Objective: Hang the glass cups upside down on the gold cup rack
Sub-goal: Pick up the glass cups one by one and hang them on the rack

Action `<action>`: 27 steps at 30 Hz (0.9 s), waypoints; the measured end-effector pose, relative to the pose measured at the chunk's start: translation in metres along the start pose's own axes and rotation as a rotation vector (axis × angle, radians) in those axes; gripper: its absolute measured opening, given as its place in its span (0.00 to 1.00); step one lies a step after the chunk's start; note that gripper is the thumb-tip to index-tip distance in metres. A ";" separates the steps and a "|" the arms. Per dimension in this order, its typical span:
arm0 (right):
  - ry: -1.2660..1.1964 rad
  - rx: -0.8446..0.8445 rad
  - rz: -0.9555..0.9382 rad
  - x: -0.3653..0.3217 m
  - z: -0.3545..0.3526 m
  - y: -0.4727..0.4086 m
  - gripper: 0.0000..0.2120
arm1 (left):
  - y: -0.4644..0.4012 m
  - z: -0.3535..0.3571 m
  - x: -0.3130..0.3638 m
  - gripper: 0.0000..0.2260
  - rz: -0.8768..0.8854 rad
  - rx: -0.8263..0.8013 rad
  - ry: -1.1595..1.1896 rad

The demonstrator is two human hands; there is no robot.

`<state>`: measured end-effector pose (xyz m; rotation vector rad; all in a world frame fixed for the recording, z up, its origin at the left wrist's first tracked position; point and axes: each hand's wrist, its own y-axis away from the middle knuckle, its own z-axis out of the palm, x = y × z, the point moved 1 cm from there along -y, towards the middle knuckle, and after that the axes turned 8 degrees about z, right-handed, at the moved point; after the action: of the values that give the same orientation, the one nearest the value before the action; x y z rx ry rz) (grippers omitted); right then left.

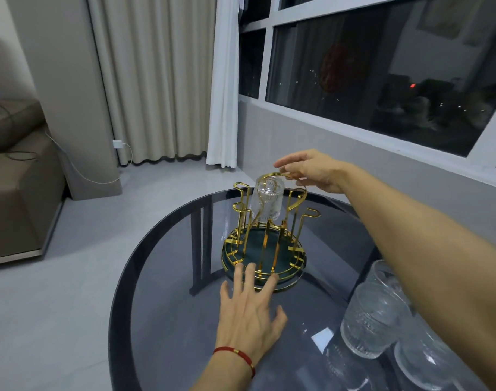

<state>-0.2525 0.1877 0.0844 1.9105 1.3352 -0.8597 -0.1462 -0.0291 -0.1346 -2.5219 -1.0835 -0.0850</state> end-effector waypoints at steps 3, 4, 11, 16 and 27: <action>-0.121 0.081 -0.053 0.012 -0.006 0.045 0.14 | -0.001 -0.005 -0.001 0.26 0.001 0.005 -0.034; -0.188 0.096 -0.066 0.019 -0.007 0.064 0.14 | 0.000 -0.007 0.000 0.26 -0.001 -0.005 -0.049; -0.355 0.361 -0.152 0.094 0.005 0.228 0.17 | 0.017 -0.029 0.050 0.25 0.167 0.155 0.030; -0.426 0.652 -0.184 0.145 0.034 0.300 0.15 | 0.015 -0.030 0.131 0.32 0.131 0.109 0.723; -0.458 0.577 0.020 0.175 0.055 0.314 0.14 | -0.006 -0.019 0.146 0.43 -0.073 0.039 0.818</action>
<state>0.0852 0.1498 -0.0453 1.9479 0.8410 -1.6906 -0.0470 0.0676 -0.0850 -2.0614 -0.8001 -0.9987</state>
